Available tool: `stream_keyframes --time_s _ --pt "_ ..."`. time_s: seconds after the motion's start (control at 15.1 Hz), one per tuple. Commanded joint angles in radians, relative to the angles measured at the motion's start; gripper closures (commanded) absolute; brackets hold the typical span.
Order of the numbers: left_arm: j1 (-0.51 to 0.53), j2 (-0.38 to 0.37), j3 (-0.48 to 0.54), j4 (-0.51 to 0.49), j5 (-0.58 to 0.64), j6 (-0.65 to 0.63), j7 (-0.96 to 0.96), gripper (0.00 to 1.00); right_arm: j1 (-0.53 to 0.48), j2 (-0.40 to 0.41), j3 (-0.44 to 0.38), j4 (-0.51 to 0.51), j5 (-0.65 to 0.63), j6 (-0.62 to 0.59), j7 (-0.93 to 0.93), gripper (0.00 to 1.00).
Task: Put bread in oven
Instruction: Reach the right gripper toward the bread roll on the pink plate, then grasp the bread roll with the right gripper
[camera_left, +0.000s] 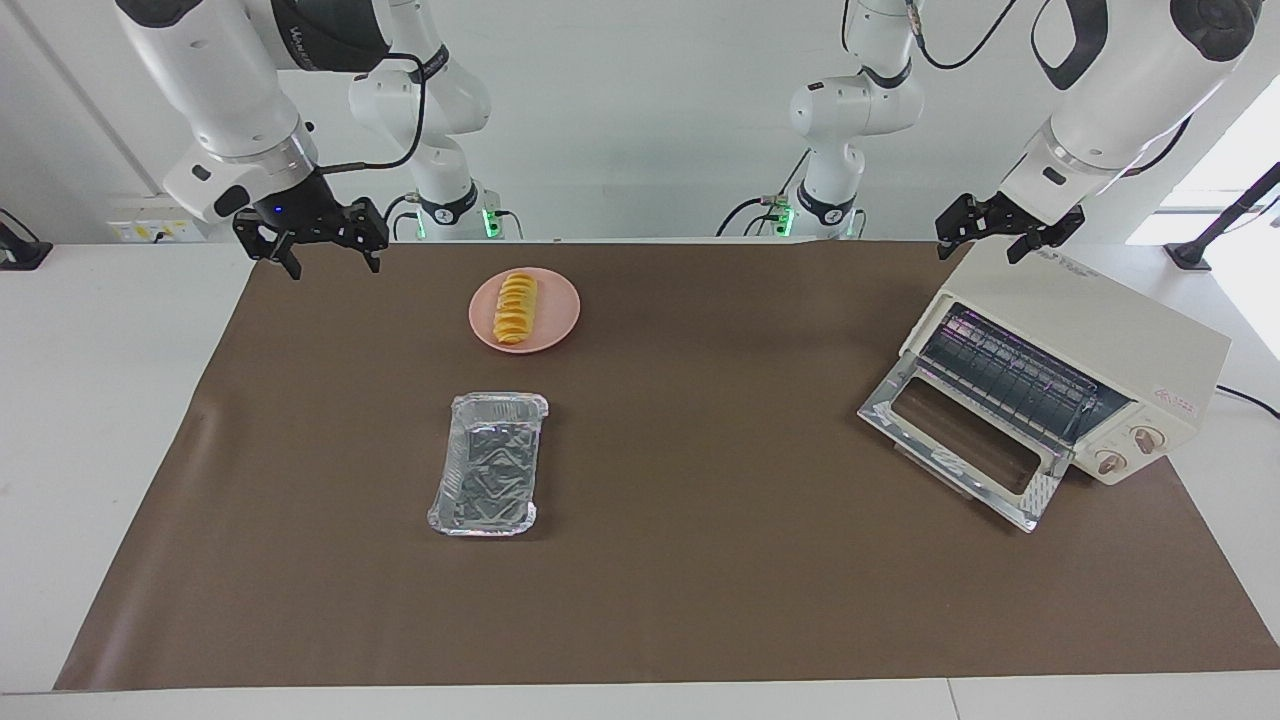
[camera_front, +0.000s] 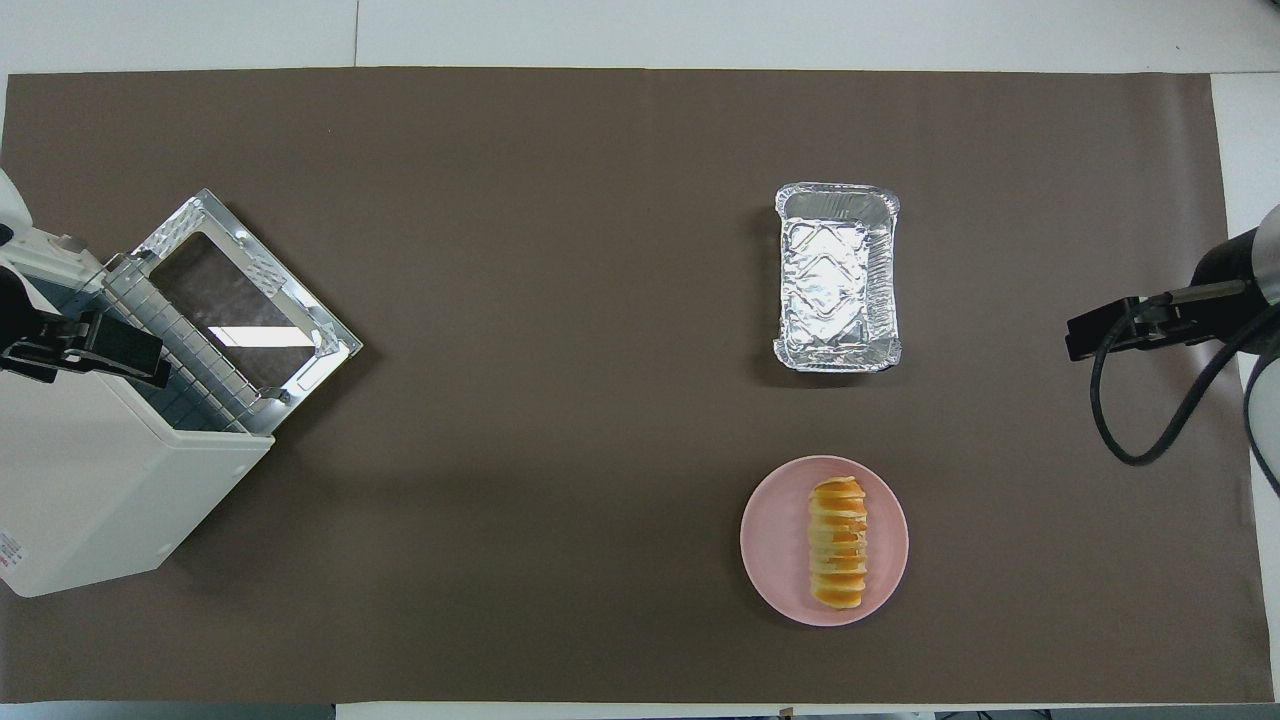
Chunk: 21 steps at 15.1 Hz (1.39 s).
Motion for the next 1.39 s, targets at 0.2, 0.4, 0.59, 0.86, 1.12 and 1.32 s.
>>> stream_keyframes --time_s 0.2,0.4,0.59,0.86,1.12,1.32 --pt "0.012 -0.025 -0.006 -0.029 0.011 0.018 0.004 0.00 0.078 -0.141 0.010 -0.408 0.086 0.271 0.143 0.00" --pt "0.012 -0.025 -0.006 -0.029 0.011 0.018 0.004 0.00 0.131 -0.119 0.010 -0.532 0.185 0.381 0.224 0.00" --pt "0.012 -0.025 -0.006 -0.029 0.011 0.018 0.004 0.00 0.219 -0.098 0.010 -0.616 0.186 0.464 0.312 0.00" --pt "0.012 -0.025 -0.006 -0.029 0.011 0.018 0.004 0.00 0.254 -0.090 0.010 -0.721 0.214 0.562 0.364 0.00" --pt "0.012 -0.025 -0.006 -0.029 0.011 0.018 0.004 0.00 0.251 -0.099 0.010 -0.780 0.223 0.556 0.413 0.00" --pt "0.012 -0.025 -0.006 -0.029 0.011 0.018 0.004 0.00 0.254 -0.099 0.010 -0.806 0.232 0.562 0.465 0.00"
